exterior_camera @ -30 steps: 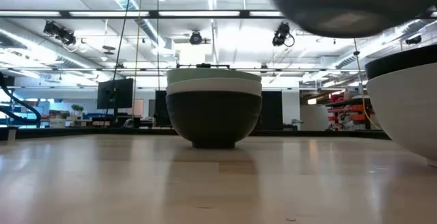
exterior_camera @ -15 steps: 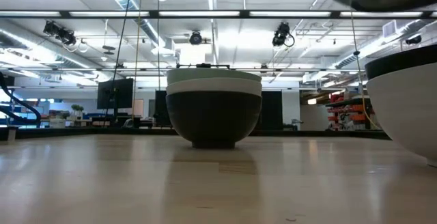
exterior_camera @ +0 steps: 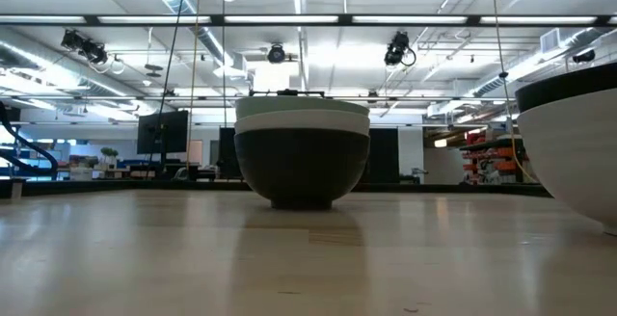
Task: Nest bowls inside each other
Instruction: Stack the blue bowl on the black bowl
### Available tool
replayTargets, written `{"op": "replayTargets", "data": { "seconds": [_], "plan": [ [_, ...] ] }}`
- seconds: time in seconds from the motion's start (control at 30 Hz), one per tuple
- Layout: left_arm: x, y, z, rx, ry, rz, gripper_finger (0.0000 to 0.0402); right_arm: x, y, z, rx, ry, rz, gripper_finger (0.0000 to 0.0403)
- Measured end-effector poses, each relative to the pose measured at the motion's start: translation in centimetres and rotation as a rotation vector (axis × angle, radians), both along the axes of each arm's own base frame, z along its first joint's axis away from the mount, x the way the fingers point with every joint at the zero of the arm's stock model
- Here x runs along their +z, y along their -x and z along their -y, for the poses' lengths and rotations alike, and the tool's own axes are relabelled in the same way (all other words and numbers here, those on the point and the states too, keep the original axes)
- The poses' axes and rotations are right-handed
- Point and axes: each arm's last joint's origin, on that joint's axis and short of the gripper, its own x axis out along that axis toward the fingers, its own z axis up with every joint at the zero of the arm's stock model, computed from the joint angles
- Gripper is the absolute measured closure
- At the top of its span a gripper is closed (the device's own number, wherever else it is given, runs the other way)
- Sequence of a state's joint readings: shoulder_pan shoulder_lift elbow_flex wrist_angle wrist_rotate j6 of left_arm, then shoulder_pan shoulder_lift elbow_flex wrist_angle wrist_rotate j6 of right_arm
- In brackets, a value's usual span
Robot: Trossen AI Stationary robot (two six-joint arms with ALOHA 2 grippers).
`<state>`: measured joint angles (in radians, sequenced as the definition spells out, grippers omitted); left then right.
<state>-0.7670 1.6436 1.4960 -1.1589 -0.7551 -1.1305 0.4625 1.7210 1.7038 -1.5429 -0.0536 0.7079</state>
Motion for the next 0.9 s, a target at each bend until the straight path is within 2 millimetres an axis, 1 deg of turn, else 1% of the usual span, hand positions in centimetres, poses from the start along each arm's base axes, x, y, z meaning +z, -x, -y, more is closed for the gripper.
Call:
{"op": "replayTargets", "data": {
  "seconds": [0.1,0.2,0.3,0.4,0.53,0.7,0.9],
  "plan": [
    [0.0,0.0,0.0,0.002,-0.005,0.005,0.0374,-1.2,0.9,0.5,-0.024,0.009,-0.020,0.0400],
    [0.0,0.0,0.0,0.001,-0.006,0.005,0.0372,-2.2,1.5,0.8,-0.028,-0.017,0.029,0.0400],
    [0.0,0.0,0.0,-0.011,-0.018,0.001,0.0374,-3.1,2.4,1.1,-0.037,-0.079,0.067,0.0400],
    [0.0,0.0,0.0,-0.010,-0.018,0.002,0.0379,-4.2,3.5,1.7,-0.062,-0.086,0.053,0.0400],
    [0.0,0.0,0.0,-0.013,-0.021,0.001,0.0385,-5.1,4.8,2.4,-0.092,-0.088,0.042,0.0400],
    [0.0,-0.1,-0.1,-0.010,-0.025,0.005,0.0382,-7.0,5.6,2.6,-0.103,-0.135,0.047,0.0400],
    [0.1,-0.1,-0.1,-0.004,-0.039,0.018,0.0375,-9.9,6.0,2.9,-0.101,-0.168,0.025,0.0400]
  ]
}}
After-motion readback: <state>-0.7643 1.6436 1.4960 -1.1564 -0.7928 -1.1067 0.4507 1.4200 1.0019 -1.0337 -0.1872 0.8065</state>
